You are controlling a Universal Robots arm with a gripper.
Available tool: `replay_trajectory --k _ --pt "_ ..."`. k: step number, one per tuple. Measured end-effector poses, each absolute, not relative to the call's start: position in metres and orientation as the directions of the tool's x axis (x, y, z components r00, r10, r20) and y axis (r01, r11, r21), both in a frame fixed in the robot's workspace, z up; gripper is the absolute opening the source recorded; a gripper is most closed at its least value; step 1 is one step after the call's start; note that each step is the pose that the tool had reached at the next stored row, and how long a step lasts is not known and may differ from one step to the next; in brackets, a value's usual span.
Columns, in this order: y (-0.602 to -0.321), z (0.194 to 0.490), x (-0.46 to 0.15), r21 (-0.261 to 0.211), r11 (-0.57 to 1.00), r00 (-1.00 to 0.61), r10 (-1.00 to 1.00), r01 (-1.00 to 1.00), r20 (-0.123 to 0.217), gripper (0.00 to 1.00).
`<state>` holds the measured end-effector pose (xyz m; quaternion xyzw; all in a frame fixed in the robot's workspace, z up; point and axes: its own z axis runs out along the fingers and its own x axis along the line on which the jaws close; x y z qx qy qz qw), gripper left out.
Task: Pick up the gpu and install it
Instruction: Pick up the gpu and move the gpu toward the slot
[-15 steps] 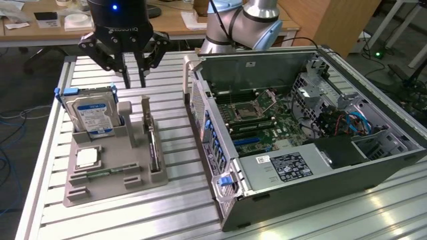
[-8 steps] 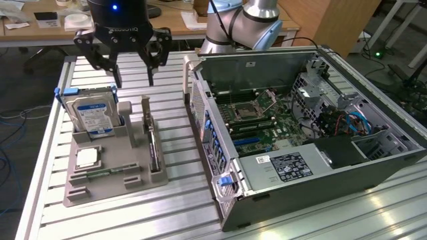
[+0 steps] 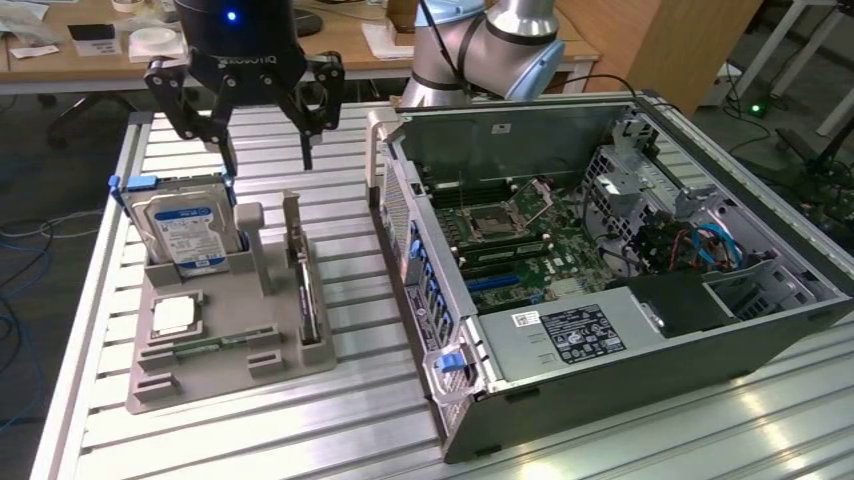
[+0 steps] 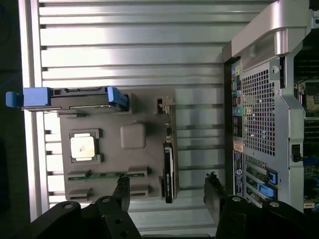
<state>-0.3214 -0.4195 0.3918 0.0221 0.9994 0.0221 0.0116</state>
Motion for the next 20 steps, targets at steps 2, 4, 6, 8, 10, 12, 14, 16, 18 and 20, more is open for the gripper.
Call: replay_trajectory --k 2,4,6,8,10,12,14,16,18,20 --pt "-0.4198 0.3913 -0.3214 0.045 0.998 -0.999 0.041 0.040 -0.022 0.71" --pt "-0.4203 0.3907 -0.3213 0.045 0.998 -0.999 0.040 0.039 -0.022 0.71" --pt "-0.4213 0.3900 -0.3213 0.045 0.998 -0.999 0.039 0.038 -0.022 0.71" --pt "-0.4219 0.3895 -0.3214 0.045 0.998 -0.999 0.039 0.038 -0.022 0.71" --pt "-0.4226 0.3891 -0.3214 0.045 0.998 -0.999 0.039 0.038 -0.022 0.71" --pt "-0.4232 0.3887 -0.3214 0.045 0.998 -0.999 0.039 0.038 -0.022 0.71" --pt "-0.4237 0.3883 -0.3214 0.045 0.998 -0.999 0.039 0.038 -0.022 0.71" --pt "-0.4241 0.3877 -0.3214 0.045 0.998 -0.999 0.038 0.037 -0.022 0.71" --pt "-0.4243 0.3868 -0.3214 0.045 0.998 -0.999 0.038 0.037 -0.022 0.71" --pt "-0.4244 0.3859 -0.3214 0.045 0.998 -0.999 0.038 0.037 -0.022 0.71"
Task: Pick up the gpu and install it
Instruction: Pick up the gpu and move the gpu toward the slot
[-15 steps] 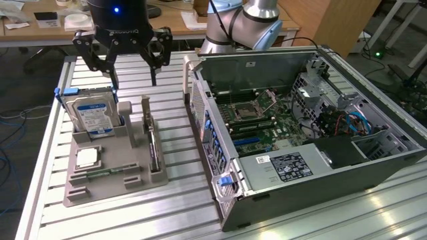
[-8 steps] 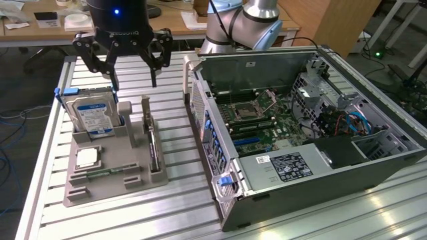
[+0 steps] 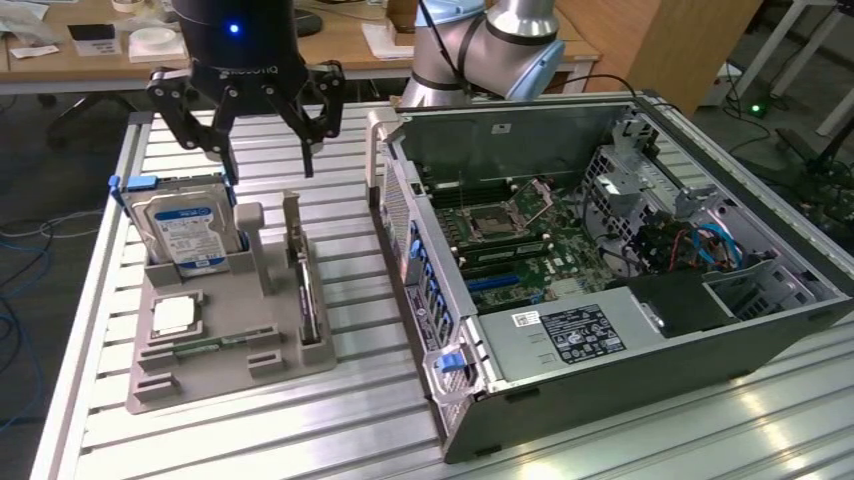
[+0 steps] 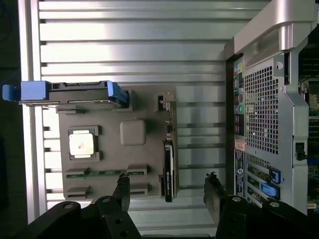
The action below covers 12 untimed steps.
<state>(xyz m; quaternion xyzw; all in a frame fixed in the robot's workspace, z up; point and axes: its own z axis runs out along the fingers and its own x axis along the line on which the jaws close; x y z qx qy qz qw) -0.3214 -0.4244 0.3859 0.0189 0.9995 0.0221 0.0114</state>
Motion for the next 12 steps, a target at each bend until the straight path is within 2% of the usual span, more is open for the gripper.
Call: replay_trajectory --k 12 --pt "-0.4246 0.3776 -0.3214 0.045 0.998 -0.999 0.038 0.037 -0.022 0.71"
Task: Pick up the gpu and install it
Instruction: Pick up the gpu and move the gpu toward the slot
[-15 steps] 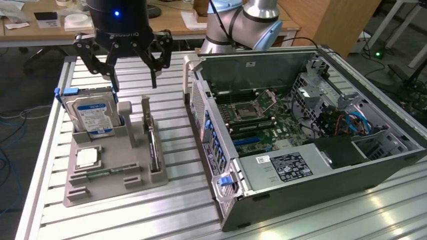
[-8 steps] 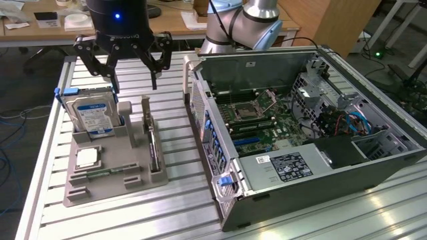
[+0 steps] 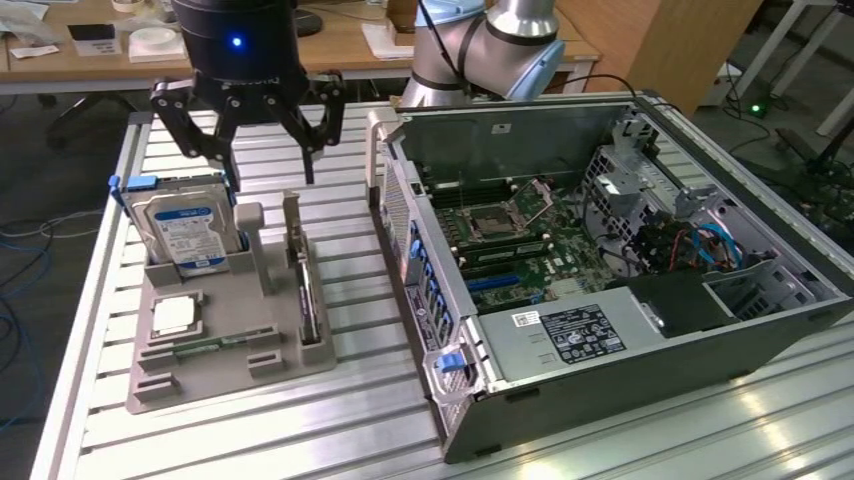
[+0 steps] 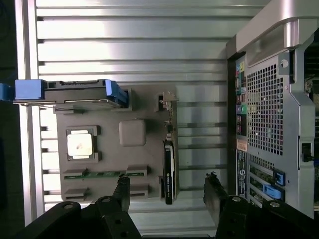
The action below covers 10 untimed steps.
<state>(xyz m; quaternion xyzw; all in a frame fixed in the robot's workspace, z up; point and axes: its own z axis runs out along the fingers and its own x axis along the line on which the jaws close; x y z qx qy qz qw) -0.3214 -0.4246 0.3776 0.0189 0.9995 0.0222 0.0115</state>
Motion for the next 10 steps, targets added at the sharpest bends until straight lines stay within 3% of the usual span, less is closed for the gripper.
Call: replay_trajectory --k 10 --pt "-0.4282 0.3717 -0.3213 0.045 0.998 -0.999 0.038 0.037 -0.022 0.71"
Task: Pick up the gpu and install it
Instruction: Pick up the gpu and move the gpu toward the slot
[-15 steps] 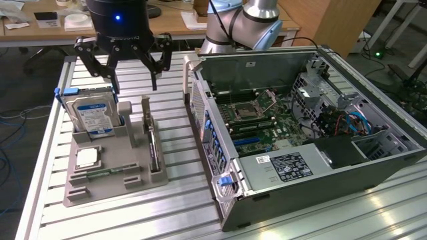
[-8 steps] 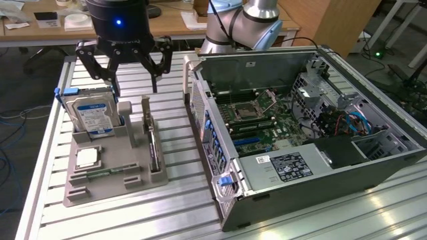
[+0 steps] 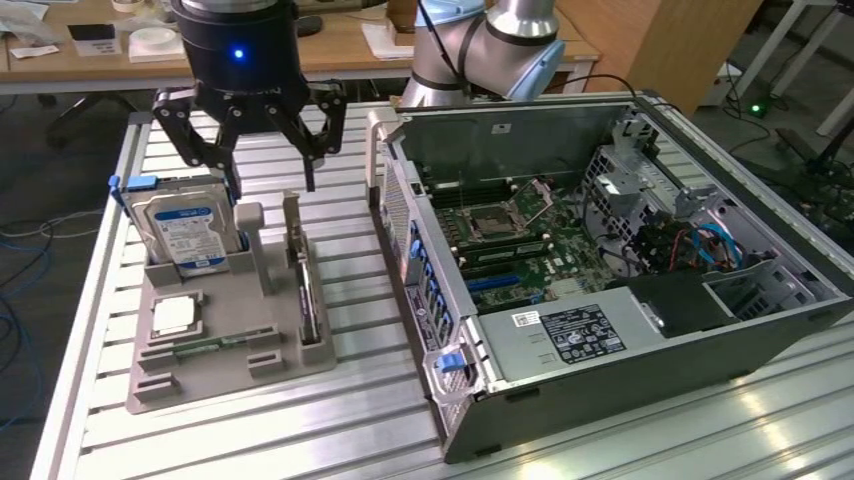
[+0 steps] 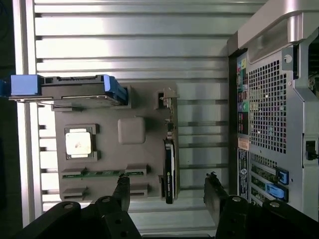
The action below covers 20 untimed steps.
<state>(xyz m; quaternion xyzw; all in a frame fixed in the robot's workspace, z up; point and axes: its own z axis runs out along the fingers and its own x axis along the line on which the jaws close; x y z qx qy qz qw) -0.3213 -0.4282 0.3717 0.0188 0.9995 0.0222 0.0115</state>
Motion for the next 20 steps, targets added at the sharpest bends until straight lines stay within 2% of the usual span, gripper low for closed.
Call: replay_trajectory --k 20 --pt "-0.430 0.354 -0.321 0.044 0.999 -0.999 0.032 0.031 -0.022 0.71"
